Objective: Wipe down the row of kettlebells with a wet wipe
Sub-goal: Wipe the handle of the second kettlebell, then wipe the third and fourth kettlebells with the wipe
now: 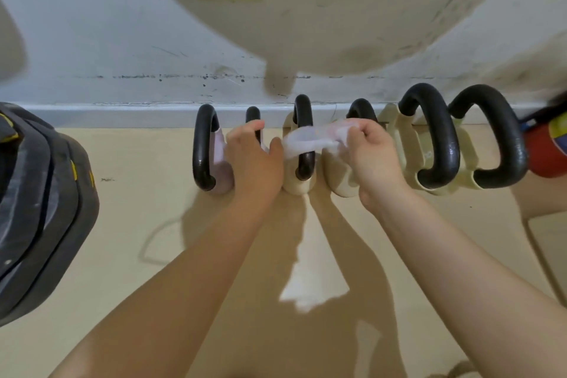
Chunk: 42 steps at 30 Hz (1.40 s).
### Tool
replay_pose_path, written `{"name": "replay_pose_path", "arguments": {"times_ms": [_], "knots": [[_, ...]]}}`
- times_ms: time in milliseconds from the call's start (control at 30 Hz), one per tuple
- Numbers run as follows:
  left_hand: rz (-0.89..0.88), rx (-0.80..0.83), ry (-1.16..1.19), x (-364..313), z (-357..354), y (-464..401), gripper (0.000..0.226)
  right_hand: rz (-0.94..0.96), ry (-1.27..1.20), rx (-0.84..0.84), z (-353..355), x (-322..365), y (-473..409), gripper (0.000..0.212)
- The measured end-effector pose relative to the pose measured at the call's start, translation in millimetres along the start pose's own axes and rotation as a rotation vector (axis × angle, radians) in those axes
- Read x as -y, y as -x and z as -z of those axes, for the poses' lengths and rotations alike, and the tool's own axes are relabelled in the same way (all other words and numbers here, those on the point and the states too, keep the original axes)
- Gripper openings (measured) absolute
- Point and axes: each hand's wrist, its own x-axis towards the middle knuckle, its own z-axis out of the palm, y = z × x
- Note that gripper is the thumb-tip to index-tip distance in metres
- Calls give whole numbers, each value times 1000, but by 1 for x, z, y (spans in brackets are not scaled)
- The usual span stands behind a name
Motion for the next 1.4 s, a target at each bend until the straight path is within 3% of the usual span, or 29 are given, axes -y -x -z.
{"name": "replay_pose_path", "arguments": {"times_ms": [100, 200, 300, 400, 500, 567, 667, 833, 933, 1033, 1233, 1300, 1400], "knots": [[129, 197, 165, -20, -12, -1, 35, 63, 11, -181, 1, -8, -11, 17], [221, 391, 218, -31, -20, -5, 34, 47, -28, -106, -16, -13, -21, 15], [259, 397, 240, -29, -25, -14, 31, 14, -135, 11, -33, -14, -22, 20], [342, 389, 310, -22, -28, -18, 13, 97, -114, -182, -19, -9, -33, 23], [326, 414, 322, -17, -31, -15, 17, 71, -71, -289, 6, 2, -56, 21], [324, 415, 310, -13, -34, -11, 31, 73, -100, -307, 14, 10, -66, 16], [313, 405, 261, -12, -35, -8, 38, 112, 22, -206, 6, 14, -58, 21], [282, 390, 229, -11, -35, -6, 33, 60, 97, 224, -24, 2, -30, 39], [245, 341, 191, -6, -38, -7, 30, 45, 14, 190, -20, -5, -36, 35], [261, 337, 215, -6, -39, -8, 31, 58, 233, 172, -28, -22, -39, 26], [272, 322, 275, -4, -38, -6, 14, -272, 216, 285, -55, -9, -59, 35], [270, 329, 290, -7, -37, -5, 23, -239, 153, 320, -56, -3, -68, 35], [279, 351, 176, -14, -34, -7, 23, -161, 271, 338, -59, -17, -56, 16]]}}
